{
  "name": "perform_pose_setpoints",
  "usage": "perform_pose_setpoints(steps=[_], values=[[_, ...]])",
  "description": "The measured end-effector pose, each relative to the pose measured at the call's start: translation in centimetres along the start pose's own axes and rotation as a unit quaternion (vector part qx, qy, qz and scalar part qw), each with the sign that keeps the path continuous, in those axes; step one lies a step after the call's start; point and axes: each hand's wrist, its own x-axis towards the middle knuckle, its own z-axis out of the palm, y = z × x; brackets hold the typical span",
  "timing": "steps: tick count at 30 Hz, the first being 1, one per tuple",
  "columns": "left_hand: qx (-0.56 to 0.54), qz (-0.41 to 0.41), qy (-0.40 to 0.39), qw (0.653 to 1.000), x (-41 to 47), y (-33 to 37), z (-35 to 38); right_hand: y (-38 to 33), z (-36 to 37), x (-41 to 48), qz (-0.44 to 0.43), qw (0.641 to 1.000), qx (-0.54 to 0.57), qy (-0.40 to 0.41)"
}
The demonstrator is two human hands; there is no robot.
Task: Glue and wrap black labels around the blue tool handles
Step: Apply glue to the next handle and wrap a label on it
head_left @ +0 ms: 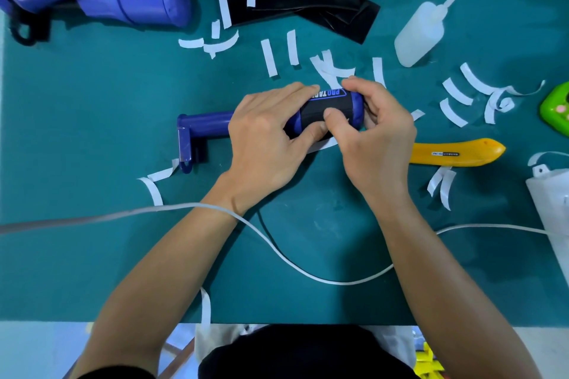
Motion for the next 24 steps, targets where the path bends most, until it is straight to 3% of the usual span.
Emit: perform_pose_setpoints(steps=[13, 24], values=[[0.009, -0.001, -0.047, 0.999, 0.0, 0.0, -0.8, -0.4, 0.5, -0.1, 0.005, 1.000, -0.015, 0.018], [0.006, -0.003, -0.043, 0.999, 0.0, 0.1, -0.9, -1.5, 1.2, -0.6, 0.005, 0.998, -0.057, 0.030]])
